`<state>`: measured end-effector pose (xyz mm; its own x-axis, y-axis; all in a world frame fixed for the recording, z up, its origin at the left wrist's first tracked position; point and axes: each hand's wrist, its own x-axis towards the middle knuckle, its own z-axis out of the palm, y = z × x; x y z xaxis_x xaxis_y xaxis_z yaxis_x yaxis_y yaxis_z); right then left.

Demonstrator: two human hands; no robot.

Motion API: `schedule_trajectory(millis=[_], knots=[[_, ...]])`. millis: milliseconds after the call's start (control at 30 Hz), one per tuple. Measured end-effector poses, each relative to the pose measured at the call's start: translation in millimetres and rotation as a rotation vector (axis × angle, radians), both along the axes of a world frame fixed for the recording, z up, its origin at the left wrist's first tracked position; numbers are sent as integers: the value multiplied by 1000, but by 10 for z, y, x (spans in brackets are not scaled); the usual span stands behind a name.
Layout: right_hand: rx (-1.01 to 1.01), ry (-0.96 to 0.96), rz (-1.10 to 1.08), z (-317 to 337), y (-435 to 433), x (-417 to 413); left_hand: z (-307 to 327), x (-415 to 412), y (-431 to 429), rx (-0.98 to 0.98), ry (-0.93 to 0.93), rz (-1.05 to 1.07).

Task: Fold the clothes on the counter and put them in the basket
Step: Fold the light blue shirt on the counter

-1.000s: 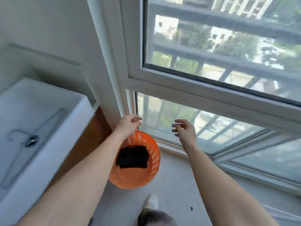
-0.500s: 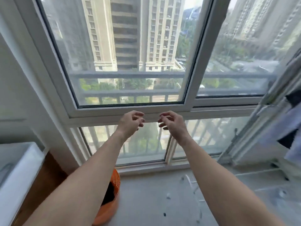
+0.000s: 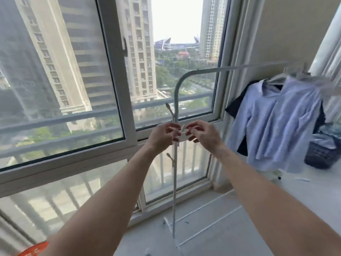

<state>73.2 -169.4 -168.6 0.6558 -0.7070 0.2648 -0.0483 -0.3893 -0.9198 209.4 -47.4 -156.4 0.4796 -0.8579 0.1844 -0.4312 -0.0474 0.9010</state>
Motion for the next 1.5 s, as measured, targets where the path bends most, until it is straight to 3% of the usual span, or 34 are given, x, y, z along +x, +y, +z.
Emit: schedule_trajectory(millis=[167, 533, 867, 967, 1100, 1167, 1333, 1500], knots=[[-2, 16, -110, 18, -1030, -884, 76, -702, -1098, 19, 5, -99], [16, 51, -323, -111, -3293, -2063, -118, -1354, -3853, 58, 46, -243], [-132, 120, -477, 446, -5755, -2374, -28, -1642, -6628, 64, 79, -351], [-259, 151, -536, 429, -6383, -2409, 12, -1752, -7222, 72, 40, -350], [-411, 179, -707, 449, -7170, -2399, 35, -1732, -7799, 50, -5, -276], [-440, 289, -754, 488, -7506, -2360, 0, -1650, -8050, 55, -53, -218], [-524, 572, -530, 508, -8257, -2111, 16, -1377, -8449, 97, -108, -2], [-688, 514, -387, 495, -8669, -1897, 73, -1316, -8627, 155, -281, 158]])
